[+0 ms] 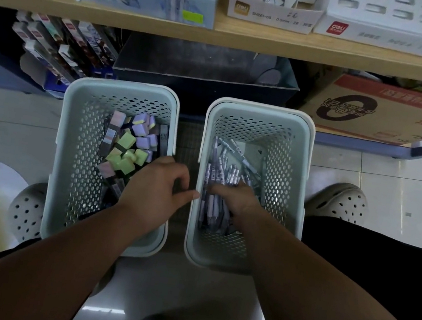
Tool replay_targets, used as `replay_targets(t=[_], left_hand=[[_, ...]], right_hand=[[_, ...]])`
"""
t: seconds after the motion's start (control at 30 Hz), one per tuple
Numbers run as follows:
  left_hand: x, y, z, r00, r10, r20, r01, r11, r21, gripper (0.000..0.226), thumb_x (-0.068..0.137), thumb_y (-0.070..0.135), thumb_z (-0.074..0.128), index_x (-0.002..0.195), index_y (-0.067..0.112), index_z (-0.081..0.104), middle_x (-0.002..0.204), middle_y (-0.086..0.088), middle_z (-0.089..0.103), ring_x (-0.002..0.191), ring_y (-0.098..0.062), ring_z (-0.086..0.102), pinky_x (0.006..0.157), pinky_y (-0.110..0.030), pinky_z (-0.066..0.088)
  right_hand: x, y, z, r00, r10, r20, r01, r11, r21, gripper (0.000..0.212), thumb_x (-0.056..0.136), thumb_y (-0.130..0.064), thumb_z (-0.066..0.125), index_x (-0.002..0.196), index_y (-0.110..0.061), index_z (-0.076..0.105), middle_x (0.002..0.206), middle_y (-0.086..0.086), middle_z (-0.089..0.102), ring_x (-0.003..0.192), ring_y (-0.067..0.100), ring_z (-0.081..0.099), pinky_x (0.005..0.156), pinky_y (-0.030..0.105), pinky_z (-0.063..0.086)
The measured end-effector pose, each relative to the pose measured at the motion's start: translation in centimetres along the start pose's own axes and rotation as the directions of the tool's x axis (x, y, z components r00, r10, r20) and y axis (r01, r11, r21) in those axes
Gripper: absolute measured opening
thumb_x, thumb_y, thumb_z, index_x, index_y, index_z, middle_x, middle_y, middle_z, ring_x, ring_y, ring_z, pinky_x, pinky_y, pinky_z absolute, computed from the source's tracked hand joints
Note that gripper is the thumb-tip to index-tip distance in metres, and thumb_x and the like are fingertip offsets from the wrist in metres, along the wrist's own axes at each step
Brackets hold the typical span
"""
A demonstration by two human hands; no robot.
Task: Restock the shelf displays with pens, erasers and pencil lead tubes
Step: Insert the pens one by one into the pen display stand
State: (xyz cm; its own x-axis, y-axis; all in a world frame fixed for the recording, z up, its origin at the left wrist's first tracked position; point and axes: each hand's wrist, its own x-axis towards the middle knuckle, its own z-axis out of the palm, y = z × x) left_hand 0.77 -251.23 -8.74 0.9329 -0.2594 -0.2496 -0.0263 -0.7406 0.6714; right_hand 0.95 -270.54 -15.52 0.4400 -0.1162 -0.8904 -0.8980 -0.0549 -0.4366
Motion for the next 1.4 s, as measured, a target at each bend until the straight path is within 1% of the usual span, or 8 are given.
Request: replay_targets(t=[0.1, 0.17, 0.4, 0.57, 0.8, 1.0, 1.27, 1.4], left_hand=[[0.0, 0.0, 0.0, 1.0, -0.01, 0.009, 0.01, 1.0, -0.001, 0.028, 0.078, 0.035, 0.082, 0.072, 0.023, 0.058, 0.079, 0.009, 0.049, 0.068, -0.009, 0.052, 0.064, -0.029, 0.046], [0.0, 0.1, 0.0, 1.0, -0.012, 0.018, 0.012, 1.0, -0.009, 0.027, 0.078, 0.034, 0.082, 0.072, 0.027, 0.057, 0.079, 0.009, 0.05, 0.07, -0.009, 0.053, 0.064, -0.028, 0.045], [0.5, 0.8, -0.5, 0.995, -0.029, 0.095, 0.028, 1.0, 0.01, 0.027, 0.079, 0.03, 0.083, 0.072, 0.025, 0.057, 0.074, 0.01, 0.046, 0.063, -0.008, 0.048, 0.056, -0.023, 0.031], [1.5, 1.7, -1.1, 0.977, -0.075, 0.2, 0.061, 0.995, 0.079, 0.024, 0.082, 0.03, 0.08, 0.075, 0.019, 0.059, 0.076, 0.009, 0.052, 0.065, -0.006, 0.05, 0.057, -0.025, 0.034], [4.8, 5.5, -4.8, 0.887, -0.242, 0.392, 0.117, 0.941, 0.316, 0.033, 0.091, 0.047, 0.067, 0.078, 0.018, 0.057, 0.083, -0.003, 0.062, 0.078, -0.02, 0.059, 0.067, -0.031, 0.045], [5.9, 13.3, -11.3, 0.86, -0.332, 0.387, 0.427, 0.884, -0.19, 0.044, 0.099, 0.056, 0.05, 0.116, 0.016, 0.058, 0.094, -0.011, 0.07, 0.064, -0.022, 0.061, 0.048, -0.026, 0.043], [1.0, 22.8, -16.0, 0.963, -0.243, 0.118, 0.251, 0.639, -0.727, 0.014, 0.1, 0.024, 0.06, 0.104, 0.011, 0.064, 0.087, -0.003, 0.064, 0.071, -0.016, 0.059, 0.059, -0.029, 0.046], [-1.4, 25.1, -17.9, 0.976, -0.216, 0.0, 0.123, 0.556, -0.822, 0.011, 0.1, 0.022, 0.06, 0.095, 0.012, 0.063, 0.085, -0.005, 0.07, 0.066, -0.014, 0.057, 0.055, -0.026, 0.047]], right_hand=[[-0.1, -0.3, -0.1, 1.0, -0.002, 0.03, 0.002, 1.0, -0.006, 0.033, 0.079, -0.016, 0.082, 0.097, -0.013, 0.055, 0.089, 0.001, 0.062, 0.077, 0.014, 0.058, 0.061, 0.023, 0.047], [-0.1, -0.3, 0.1, 0.999, -0.027, 0.021, 0.027, 1.0, 0.002, 0.03, 0.077, -0.01, 0.082, 0.096, -0.015, 0.059, 0.092, 0.003, 0.068, 0.076, 0.013, 0.061, 0.054, 0.02, 0.044], [-0.4, 0.0, -0.2, 0.993, -0.11, -0.044, 0.111, 0.994, 0.006, 0.027, 0.069, -0.004, 0.082, 0.094, -0.011, 0.074, 0.087, 0.009, 0.077, 0.084, 0.027, 0.074, 0.072, 0.037, 0.063], [-2.5, -1.0, -2.4, 0.978, -0.209, -0.018, 0.206, 0.974, -0.091, 0.02, 0.073, 0.004, 0.077, 0.088, -0.008, 0.071, 0.069, 0.001, 0.069, 0.054, 0.007, 0.063, 0.049, 0.019, 0.05], [-8.0, -4.3, -7.0, 0.948, -0.278, 0.156, 0.306, 0.93, -0.205, 0.026, 0.071, 0.0, 0.081, 0.096, 0.002, 0.072, 0.088, 0.021, 0.075, 0.081, 0.031, 0.074, 0.073, 0.04, 0.062], [-15.1, -8.8, -9.6, 0.875, -0.41, 0.258, 0.47, 0.85, -0.24, 0.023, 0.076, 0.012, 0.072, 0.098, 0.011, 0.067, 0.085, 0.023, 0.07, 0.068, 0.019, 0.068, 0.057, 0.023, 0.056], [-25.1, -13.7, -11.3, 0.751, -0.593, 0.291, 0.657, 0.711, -0.25, 0.029, 0.074, 0.008, 0.074, 0.065, -0.013, 0.055, 0.053, -0.009, 0.053, 0.049, 0.005, 0.051, 0.051, 0.017, 0.042], [-29.2, -15.8, -11.5, 0.745, -0.591, 0.31, 0.665, 0.693, -0.279, 0.018, 0.071, 0.005, 0.077, 0.079, -0.003, 0.063, 0.057, 0.0, 0.059, 0.051, 0.013, 0.056, 0.045, 0.018, 0.043]])
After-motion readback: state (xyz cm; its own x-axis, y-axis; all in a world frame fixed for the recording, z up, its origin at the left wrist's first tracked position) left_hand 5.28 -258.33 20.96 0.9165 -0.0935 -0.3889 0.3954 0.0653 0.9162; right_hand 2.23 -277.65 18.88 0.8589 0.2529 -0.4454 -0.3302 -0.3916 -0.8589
